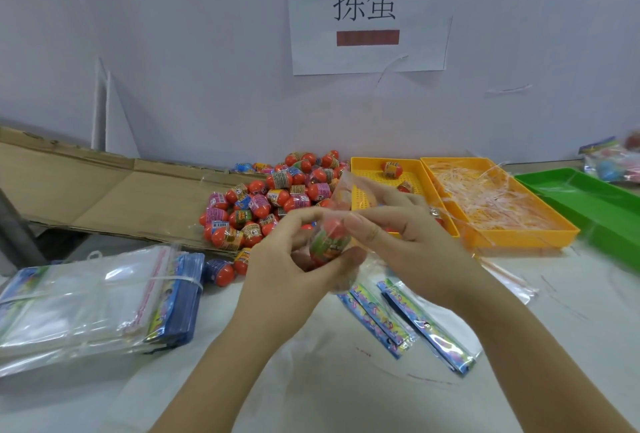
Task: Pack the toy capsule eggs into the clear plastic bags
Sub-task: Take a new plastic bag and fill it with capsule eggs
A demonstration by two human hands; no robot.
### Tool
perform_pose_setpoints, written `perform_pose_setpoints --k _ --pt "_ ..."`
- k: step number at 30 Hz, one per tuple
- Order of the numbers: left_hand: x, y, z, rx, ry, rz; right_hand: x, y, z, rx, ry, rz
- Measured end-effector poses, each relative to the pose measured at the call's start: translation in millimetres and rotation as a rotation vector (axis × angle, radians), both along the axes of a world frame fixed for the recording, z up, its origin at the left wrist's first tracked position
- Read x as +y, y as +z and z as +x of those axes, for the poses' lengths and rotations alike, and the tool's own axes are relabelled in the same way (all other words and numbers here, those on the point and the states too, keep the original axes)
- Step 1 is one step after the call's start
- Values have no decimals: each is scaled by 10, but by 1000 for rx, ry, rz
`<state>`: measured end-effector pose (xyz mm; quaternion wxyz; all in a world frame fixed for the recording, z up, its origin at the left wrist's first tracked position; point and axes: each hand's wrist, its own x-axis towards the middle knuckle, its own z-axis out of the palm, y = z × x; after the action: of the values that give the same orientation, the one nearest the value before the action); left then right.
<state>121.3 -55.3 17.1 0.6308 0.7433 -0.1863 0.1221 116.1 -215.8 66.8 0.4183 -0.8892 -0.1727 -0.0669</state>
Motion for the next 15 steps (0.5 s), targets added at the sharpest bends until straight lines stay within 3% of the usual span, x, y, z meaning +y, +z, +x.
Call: perform_pose_setpoints --k 2,5,7,9,12,15 --pt "12 -6 13 -23 11 12 -2 -1 5 -57 41 65" --pt "48 -1 50 -33 54 -27 -162 -16 118 -309 3 387" --pt "68 6 74 0 78 -107 -395 -21 201 -448 -110 397" --pt "80 32 91 30 72 -209 -611 -42 280 -358 -189 123" --pt "81 82 87 65 62 -250 -714 -188 367 -69 -209 -559" --pt "92 109 76 111 62 -292 -632 -321 404 -3 -218 -772"
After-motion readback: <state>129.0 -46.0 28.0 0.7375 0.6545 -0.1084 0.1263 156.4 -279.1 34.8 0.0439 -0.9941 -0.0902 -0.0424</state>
